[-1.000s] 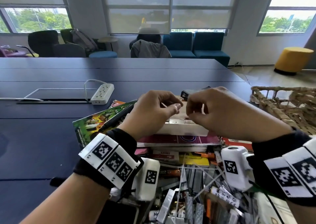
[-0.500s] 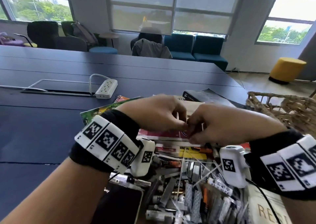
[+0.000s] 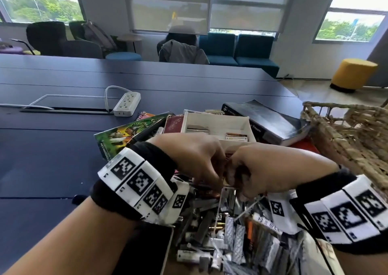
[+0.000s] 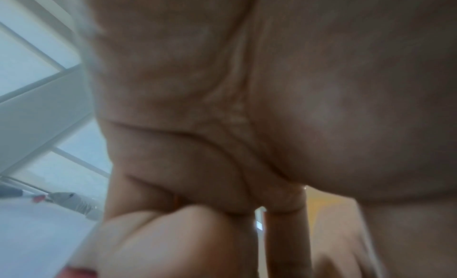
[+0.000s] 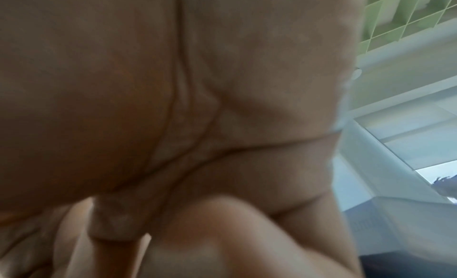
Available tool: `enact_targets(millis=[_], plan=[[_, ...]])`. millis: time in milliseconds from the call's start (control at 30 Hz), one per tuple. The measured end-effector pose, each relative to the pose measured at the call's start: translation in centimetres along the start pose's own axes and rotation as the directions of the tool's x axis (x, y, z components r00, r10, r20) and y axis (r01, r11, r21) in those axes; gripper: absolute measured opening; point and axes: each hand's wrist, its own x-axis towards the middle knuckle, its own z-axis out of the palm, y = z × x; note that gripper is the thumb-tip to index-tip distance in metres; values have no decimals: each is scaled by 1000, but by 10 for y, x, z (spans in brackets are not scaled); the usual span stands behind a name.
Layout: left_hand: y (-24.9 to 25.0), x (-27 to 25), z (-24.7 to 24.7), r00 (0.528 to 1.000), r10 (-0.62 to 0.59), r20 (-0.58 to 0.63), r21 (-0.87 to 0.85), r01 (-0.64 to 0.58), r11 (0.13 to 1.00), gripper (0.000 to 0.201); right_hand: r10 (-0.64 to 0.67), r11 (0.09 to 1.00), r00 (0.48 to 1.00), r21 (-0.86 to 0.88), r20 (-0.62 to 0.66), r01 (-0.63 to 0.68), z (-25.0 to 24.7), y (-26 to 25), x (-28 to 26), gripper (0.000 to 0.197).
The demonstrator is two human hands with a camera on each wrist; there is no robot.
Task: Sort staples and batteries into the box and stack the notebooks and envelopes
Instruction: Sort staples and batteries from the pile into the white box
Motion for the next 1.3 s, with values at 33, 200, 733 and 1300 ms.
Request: enact_targets(millis=[33, 200, 733, 1300], plan=[[0, 2, 2, 1000, 5, 10, 0, -5, 1000, 10, -7, 1000, 1000, -1, -9, 7, 1, 1, -1, 24], [0, 1, 3, 999, 29, 39, -22, -28, 999, 19, -27, 999, 998, 36, -61, 30, 1, 3, -10, 28], [-5, -5, -6, 989, -6, -150, -40, 0, 999, 10, 17, 994, 1000, -104, -24, -20, 3, -5, -11, 30], [-3, 0, 1, 998, 5, -66, -31, -8, 999, 10, -7, 1000, 1000, -12, 11, 7, 5, 4, -6, 32]])
